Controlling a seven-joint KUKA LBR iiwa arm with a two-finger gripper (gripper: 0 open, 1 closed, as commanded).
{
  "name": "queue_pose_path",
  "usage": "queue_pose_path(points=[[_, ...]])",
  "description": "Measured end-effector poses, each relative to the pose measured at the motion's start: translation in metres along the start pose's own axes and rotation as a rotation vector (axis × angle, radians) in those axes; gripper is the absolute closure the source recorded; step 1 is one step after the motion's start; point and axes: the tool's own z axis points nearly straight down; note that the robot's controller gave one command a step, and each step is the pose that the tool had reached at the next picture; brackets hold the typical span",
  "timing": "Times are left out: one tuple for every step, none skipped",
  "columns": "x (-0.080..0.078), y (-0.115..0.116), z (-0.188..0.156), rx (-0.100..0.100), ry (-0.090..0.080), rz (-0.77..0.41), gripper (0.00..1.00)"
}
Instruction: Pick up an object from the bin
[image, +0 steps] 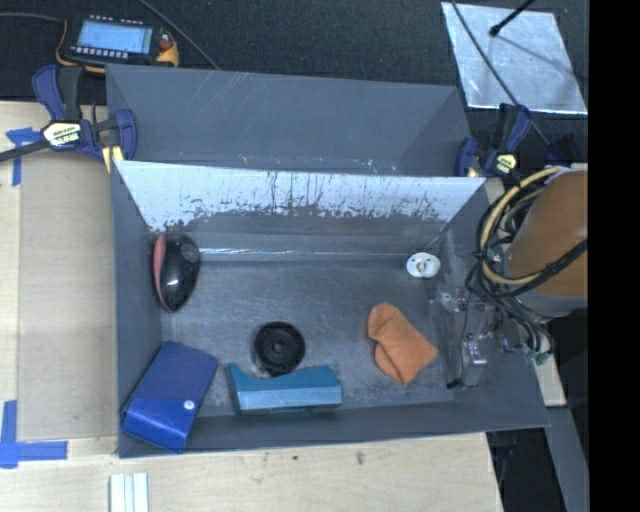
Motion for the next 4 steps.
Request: queue_pose_path(points=[[-0.002,0.0,-0.004,0.001,-0.008,-0.003,0.0],[-0.025,0.012,0.046,0.002,-0.012,-0.019,0.0],[-0.009,0.013,0.074,0.001,-0.01,0.14,1.0],[-0.009,0.013,0.074,0.001,-0.01,0.139,1.0]])
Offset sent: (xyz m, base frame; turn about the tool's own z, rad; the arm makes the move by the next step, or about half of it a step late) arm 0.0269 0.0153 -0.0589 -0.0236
